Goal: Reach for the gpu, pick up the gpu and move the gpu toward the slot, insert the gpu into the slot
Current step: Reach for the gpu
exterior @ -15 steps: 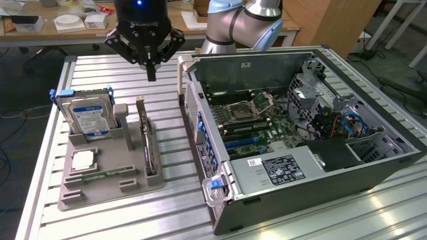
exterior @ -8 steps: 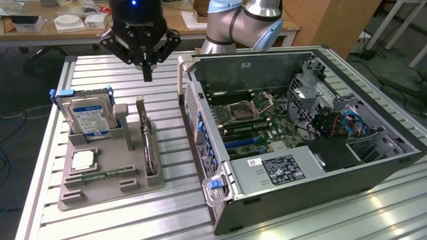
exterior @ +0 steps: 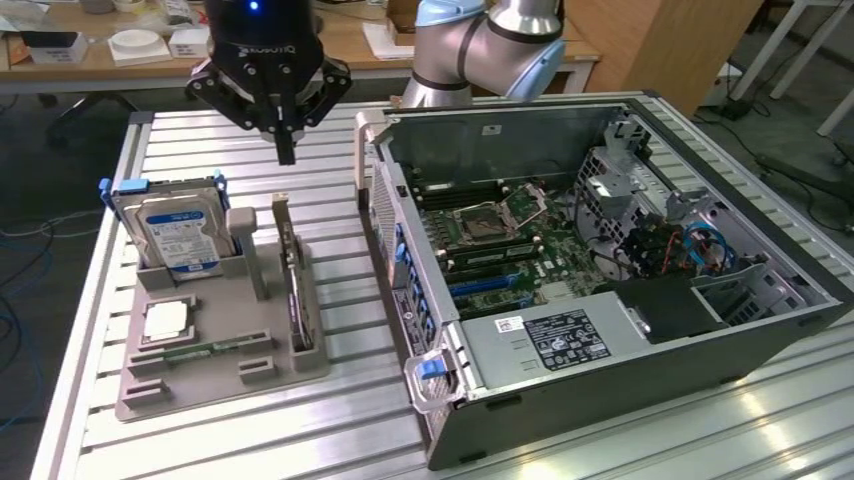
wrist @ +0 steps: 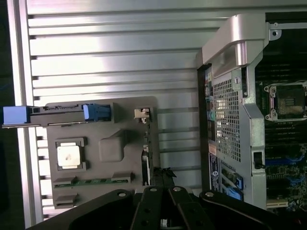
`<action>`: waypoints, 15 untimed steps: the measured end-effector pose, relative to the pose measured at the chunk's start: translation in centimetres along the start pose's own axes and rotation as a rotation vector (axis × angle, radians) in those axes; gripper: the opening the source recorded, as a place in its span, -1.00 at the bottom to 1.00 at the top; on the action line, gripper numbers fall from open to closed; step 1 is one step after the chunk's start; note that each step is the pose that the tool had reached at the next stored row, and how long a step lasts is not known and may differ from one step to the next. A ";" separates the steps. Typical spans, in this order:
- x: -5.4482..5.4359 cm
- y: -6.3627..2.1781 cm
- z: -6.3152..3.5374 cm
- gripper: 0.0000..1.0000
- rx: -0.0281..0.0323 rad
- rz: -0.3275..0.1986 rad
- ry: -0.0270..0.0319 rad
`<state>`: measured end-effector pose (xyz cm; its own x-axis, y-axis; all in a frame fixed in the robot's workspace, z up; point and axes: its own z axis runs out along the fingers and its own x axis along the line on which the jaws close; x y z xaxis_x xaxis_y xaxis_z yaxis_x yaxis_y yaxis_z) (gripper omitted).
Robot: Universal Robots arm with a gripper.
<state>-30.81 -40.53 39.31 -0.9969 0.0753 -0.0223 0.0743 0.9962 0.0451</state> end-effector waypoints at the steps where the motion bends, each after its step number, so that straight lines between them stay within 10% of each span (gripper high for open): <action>1: 0.1 -0.02 0.00 -0.80 0.0000 0.000 0.0001; 15: 1.5 -0.25 -0.04 -0.80 0.0000 0.000 0.0008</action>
<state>-32.35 -40.67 39.31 -0.9969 0.0753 -0.0216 0.0743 0.9962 0.0450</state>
